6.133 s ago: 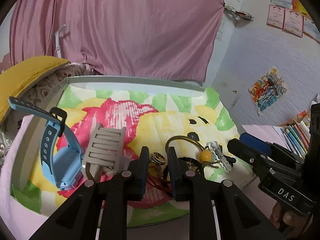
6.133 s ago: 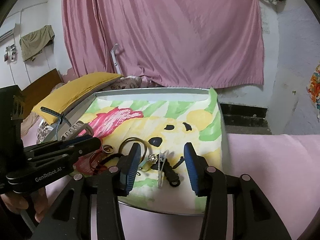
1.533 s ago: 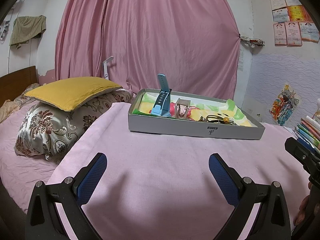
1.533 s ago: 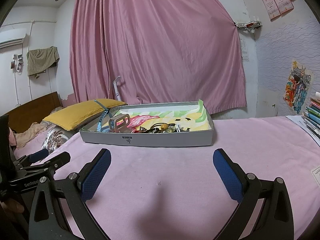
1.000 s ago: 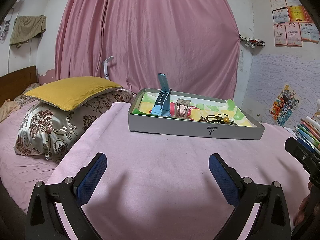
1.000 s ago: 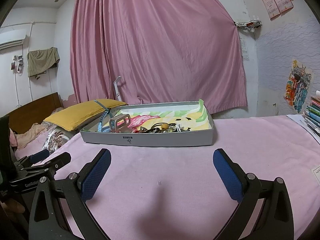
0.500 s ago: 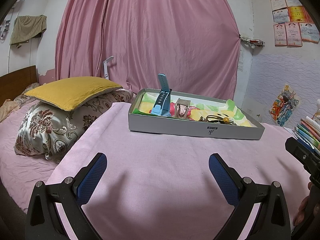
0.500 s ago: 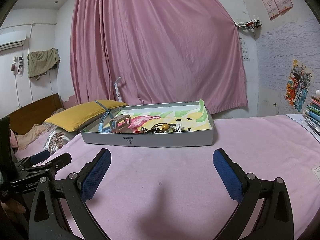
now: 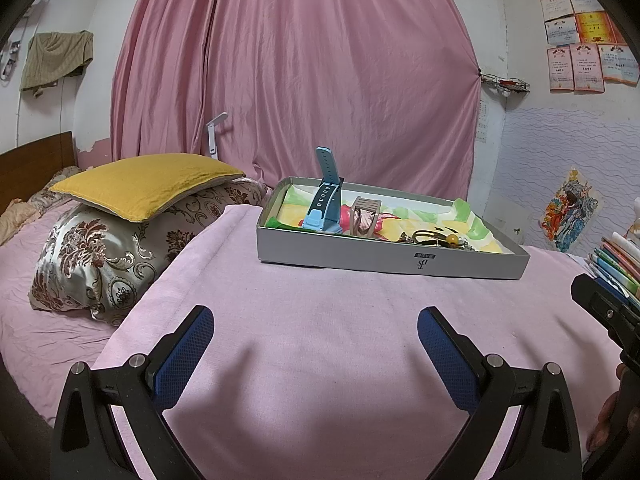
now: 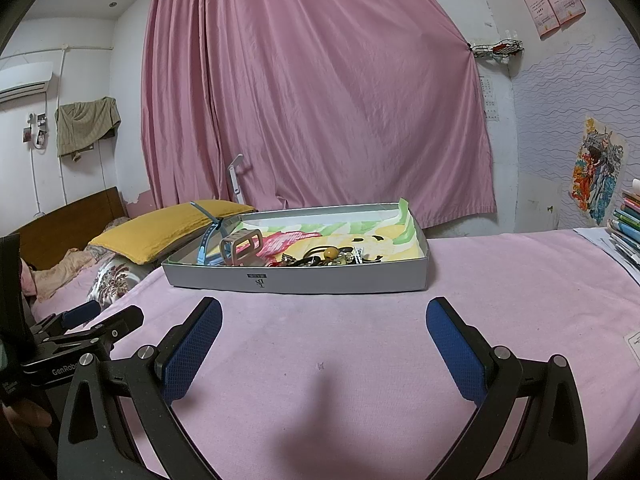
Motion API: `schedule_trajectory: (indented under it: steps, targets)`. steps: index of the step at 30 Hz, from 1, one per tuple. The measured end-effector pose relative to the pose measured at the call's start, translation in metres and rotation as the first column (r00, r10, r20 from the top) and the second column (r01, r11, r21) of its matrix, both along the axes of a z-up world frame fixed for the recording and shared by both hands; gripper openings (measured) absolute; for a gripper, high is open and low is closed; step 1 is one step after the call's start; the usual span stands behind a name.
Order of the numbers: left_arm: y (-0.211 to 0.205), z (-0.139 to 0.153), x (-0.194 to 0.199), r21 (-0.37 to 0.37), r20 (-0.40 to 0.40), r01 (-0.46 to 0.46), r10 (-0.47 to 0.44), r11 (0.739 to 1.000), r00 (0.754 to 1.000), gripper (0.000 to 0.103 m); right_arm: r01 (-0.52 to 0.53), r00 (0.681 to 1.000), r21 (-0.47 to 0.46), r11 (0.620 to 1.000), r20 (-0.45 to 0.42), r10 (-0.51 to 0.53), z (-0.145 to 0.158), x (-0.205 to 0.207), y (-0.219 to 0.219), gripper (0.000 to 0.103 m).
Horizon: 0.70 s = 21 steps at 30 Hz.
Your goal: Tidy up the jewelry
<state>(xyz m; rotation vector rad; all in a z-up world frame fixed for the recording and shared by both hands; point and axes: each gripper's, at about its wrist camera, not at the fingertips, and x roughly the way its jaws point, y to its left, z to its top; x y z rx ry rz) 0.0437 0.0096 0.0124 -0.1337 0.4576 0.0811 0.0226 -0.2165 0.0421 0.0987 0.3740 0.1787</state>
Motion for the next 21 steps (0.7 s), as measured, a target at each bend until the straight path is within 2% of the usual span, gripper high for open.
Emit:
schedule_trajectory:
  steps: [21]
  targets:
    - [-0.0034,0.0,-0.0007,0.037,-0.001,-0.022,0.022,0.999,1.0,0.102,-0.005,1.0,0.001,1.0,-0.004,0.005,-0.0003,0.0012,0.0035,0.1]
